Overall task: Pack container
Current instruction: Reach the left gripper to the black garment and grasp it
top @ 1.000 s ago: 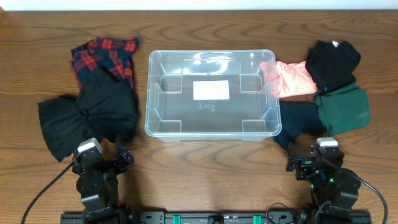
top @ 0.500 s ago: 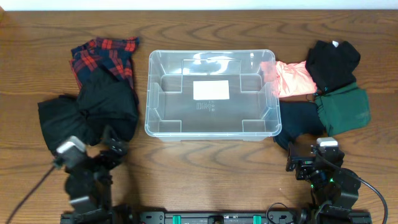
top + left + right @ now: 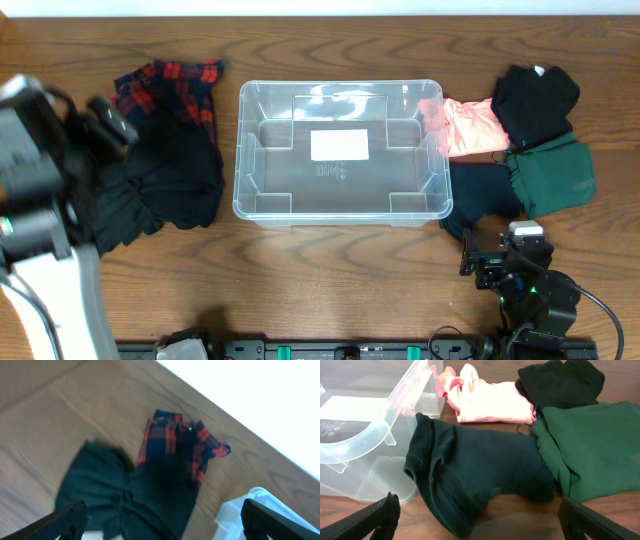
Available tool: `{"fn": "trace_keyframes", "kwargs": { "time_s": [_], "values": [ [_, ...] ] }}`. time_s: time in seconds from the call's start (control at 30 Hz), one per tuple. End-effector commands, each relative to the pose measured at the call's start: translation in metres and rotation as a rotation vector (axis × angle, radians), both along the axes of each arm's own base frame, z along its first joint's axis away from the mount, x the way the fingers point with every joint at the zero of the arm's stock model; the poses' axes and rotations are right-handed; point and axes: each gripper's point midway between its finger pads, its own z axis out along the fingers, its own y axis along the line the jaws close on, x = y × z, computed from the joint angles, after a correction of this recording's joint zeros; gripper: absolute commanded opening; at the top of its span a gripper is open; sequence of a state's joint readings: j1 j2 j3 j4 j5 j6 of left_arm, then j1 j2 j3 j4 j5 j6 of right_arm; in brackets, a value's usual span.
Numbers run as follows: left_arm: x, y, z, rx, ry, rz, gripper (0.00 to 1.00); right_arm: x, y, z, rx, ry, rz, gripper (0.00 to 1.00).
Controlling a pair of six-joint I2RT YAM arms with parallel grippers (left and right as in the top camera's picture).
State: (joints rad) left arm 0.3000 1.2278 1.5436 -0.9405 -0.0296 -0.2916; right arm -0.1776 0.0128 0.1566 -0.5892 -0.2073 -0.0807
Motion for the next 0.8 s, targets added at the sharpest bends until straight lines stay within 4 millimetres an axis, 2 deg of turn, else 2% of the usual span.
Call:
{"fn": "trace_keyframes", "kwargs": {
  "time_s": [0.0,0.1,0.2,0.37,0.53,0.77],
  "values": [
    [0.008,0.016,0.014,0.092,0.042,-0.046,0.98,0.000,0.002,0.000,0.000,-0.002,0.009,0.99],
    [-0.007,0.043,-0.003,0.001,0.104,0.094,0.98,0.000,0.002,0.000,0.000,-0.002,0.009,0.99],
    [-0.045,0.076,-0.032,-0.114,0.213,0.258,0.98,0.000,0.002,0.000,0.000,-0.002,0.009,0.99],
    [-0.074,0.099,-0.069,-0.322,0.296,0.209,0.98,0.000,0.002,0.000,0.000,-0.002,0.009,0.99],
    [-0.081,0.111,-0.109,-0.460,0.383,0.099,0.98,0.000,0.002,0.000,0.000,-0.002,0.009,0.99],
    [-0.075,0.132,-0.168,-0.545,0.510,0.064,0.98,0.000,0.002,0.000,0.000,-0.002,0.009,0.99]
  ]
}}
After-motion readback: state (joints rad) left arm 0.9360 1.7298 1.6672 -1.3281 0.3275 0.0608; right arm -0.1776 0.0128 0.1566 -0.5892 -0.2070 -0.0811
